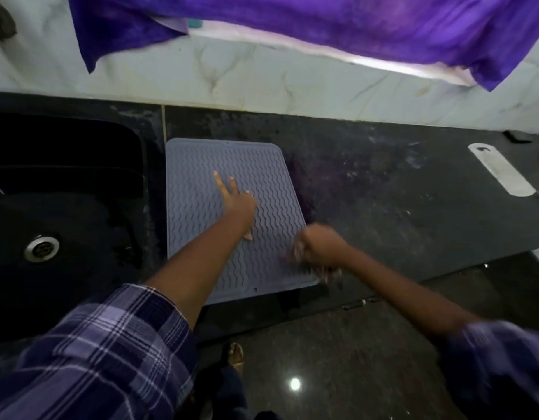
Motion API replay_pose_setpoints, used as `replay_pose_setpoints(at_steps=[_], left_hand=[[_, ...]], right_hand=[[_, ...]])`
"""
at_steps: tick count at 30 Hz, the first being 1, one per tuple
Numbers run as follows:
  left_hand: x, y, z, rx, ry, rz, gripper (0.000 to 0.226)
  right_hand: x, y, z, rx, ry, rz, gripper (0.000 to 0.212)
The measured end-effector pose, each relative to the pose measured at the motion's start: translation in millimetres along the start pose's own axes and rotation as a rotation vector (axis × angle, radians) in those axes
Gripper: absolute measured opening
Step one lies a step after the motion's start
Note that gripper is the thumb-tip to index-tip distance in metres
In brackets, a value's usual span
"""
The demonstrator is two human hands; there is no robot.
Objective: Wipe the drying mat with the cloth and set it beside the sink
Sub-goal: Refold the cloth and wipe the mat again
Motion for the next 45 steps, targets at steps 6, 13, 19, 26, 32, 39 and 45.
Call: replay_pose_setpoints(at_steps=[6,13,19,26,32,39,45], left_hand=[[7,-3,3,-0.051,-0.086,0.03,0.105],[2,-3,4,-0.049,-0.067,-0.021,0.105],[-1,-3,5,-0.031,-0.049,-0.043,0.109],[-1,-3,5,-0.037,-0.037,-0.006,0.109],[-5,-37,29,-0.07,0.044,0.135,0.112],[-49,-47,76,0.064,-0.132,-0.11,0.118],[-51,-53,92,-0.088,-0.208,-0.004,0.119]], right_hand=[[42,-28,87,0.217,0.311,-0.108,0.035],[6,67,-54,0.042,0.131,-0.039,0.043],[49,-6,0,0.034,0.302,0.09,0.031],[-17,56,-18,-0.034,0.111,-0.123,0.056],[44,-16,8,-0.229,0.173,0.034,0.03],[79,-125,163,0.151,0.194,-0.081,0.028],[77,-110,214,0.287,0.128,-0.203,0.035]])
Point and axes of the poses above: each hand's wrist, its own z-axis towards the middle knuckle, its own y-axis out of the palm, x = y × z, the point moved 8 cm from there along z, towards the middle knuckle, and after that the axes turned 7 degrees about -x, right-handed, at the moved point
